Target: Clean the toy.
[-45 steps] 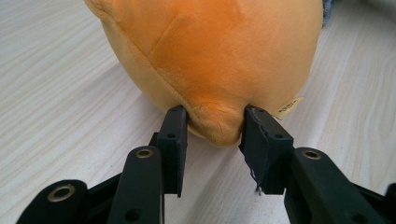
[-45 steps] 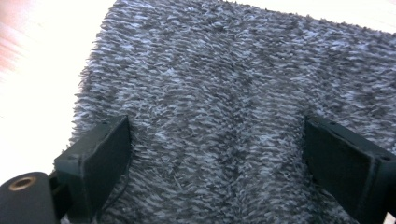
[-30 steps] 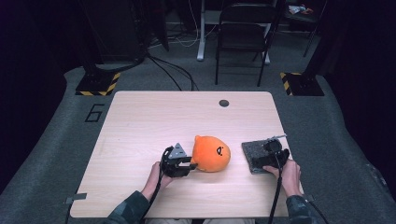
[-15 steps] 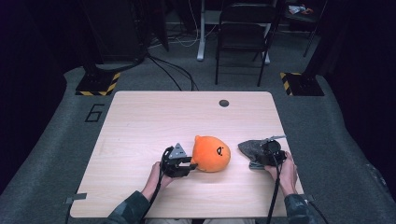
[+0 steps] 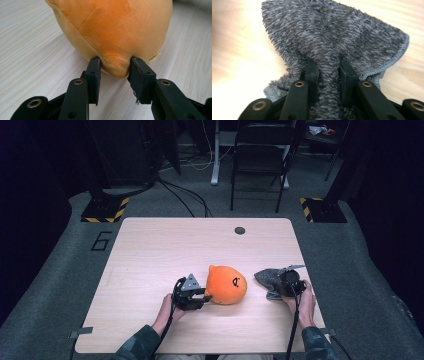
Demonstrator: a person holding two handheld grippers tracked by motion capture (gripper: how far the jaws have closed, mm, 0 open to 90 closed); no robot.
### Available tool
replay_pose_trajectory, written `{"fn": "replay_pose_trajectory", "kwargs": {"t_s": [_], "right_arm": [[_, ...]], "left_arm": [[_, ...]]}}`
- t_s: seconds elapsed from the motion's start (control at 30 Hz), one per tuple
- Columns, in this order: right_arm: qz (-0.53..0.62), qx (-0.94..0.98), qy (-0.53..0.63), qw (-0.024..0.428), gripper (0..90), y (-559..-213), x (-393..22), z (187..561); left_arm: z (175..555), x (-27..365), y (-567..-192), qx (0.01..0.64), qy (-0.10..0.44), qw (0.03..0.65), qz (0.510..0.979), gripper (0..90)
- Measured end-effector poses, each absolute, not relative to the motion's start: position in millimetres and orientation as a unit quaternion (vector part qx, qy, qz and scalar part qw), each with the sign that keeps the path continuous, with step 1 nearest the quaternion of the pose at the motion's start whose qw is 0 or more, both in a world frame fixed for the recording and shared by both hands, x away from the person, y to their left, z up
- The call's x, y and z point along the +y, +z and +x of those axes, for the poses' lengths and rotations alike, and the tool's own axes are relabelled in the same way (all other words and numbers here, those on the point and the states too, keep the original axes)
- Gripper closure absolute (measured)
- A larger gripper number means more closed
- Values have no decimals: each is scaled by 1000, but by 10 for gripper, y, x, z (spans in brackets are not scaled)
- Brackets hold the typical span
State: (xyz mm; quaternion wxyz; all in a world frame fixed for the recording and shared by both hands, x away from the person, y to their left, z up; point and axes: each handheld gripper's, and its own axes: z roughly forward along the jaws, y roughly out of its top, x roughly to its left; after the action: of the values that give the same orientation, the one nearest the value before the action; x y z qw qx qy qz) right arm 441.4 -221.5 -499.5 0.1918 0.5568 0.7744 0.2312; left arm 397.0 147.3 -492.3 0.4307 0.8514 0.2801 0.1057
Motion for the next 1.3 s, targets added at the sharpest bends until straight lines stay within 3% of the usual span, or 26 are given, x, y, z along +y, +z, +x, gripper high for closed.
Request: {"fn": "replay_pose_trajectory", "kwargs": {"t_s": [0.1, 0.27, 0.67, 1.3], "right_arm": [[565, 769, 223, 200, 761, -4989, -2164, 4413], [578, 754, 262, 170, 763, -4917, -2220, 4400], [539, 744, 364, 153, 760, -4509, -2090, 4261], [457, 788, 392, 127, 747, -4139, -1350, 4157]], "left_arm": [[3967, 1474, -4921, 280, 107, 430, 852, 622], [3967, 1475, -4926, 281, 110, 432, 850, 635], [3941, 1465, -4930, 280, 112, 437, 847, 694], [3915, 1451, -4927, 281, 118, 447, 841, 713]]}}
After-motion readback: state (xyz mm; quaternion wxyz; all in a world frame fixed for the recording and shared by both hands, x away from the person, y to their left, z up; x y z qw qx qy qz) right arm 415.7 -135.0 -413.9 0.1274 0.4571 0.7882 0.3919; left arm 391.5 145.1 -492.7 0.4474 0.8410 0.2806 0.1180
